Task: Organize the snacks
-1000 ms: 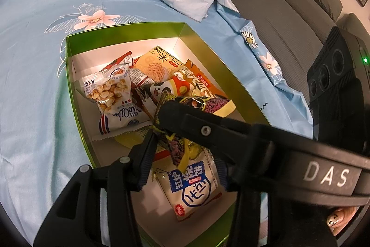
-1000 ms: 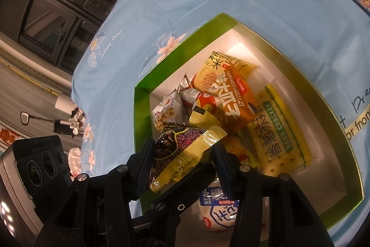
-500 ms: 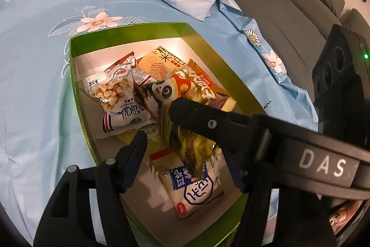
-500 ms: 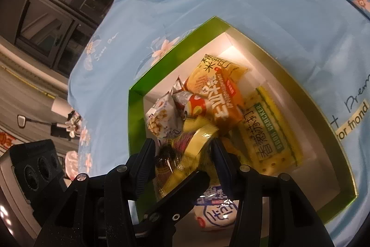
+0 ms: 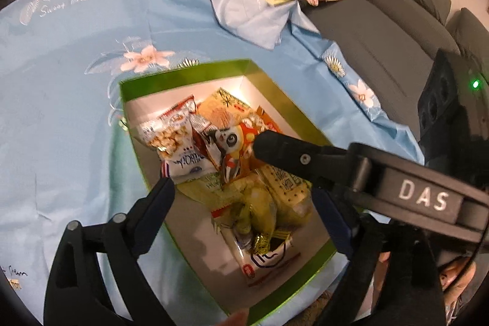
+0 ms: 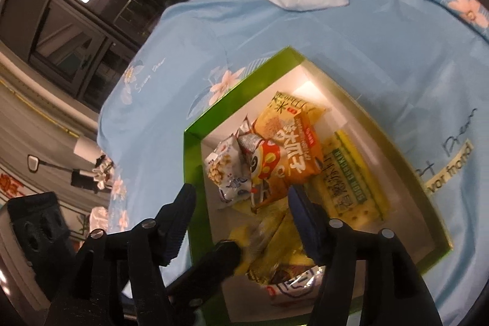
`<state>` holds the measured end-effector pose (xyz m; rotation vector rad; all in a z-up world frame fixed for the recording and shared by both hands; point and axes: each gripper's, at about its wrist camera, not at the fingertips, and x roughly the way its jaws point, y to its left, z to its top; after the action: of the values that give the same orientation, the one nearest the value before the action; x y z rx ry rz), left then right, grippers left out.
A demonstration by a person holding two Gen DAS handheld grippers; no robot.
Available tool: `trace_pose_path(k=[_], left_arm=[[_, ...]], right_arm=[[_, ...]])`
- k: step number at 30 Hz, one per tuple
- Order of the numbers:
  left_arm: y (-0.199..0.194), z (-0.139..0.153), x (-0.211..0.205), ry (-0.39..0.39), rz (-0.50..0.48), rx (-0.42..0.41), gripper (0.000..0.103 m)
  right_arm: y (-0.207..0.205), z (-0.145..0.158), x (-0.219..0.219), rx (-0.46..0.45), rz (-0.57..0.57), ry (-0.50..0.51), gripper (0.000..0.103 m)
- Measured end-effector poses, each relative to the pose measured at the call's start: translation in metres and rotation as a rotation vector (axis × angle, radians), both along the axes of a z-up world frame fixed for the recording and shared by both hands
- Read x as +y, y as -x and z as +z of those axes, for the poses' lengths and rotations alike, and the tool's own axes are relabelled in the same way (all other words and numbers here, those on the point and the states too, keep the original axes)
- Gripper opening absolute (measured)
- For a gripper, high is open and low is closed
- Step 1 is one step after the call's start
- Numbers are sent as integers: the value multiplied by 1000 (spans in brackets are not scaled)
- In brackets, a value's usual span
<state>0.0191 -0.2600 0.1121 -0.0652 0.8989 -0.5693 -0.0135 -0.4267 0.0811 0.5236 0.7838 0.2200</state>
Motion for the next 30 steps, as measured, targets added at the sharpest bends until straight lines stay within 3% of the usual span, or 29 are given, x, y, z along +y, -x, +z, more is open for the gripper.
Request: trace_pose_path(k=[4,8,14,19,30], left_arm=[[8,15,8,5,27,-42,102],[15,26,15,-4,55,-76,102],[21,32,27,-25,104,-94,102],[23,34,36,-54,158,-112,102],[22,28,44,-30,166,-72,102]], right_arm=[[6,9,-2,-29,-31,11,72],[14,19,1,-60,-67,63,81],[26,32,14,-100,-105,169,85],[33,37,19,-117,-115,220,85],[36,40,23,-112,-144,271,86]])
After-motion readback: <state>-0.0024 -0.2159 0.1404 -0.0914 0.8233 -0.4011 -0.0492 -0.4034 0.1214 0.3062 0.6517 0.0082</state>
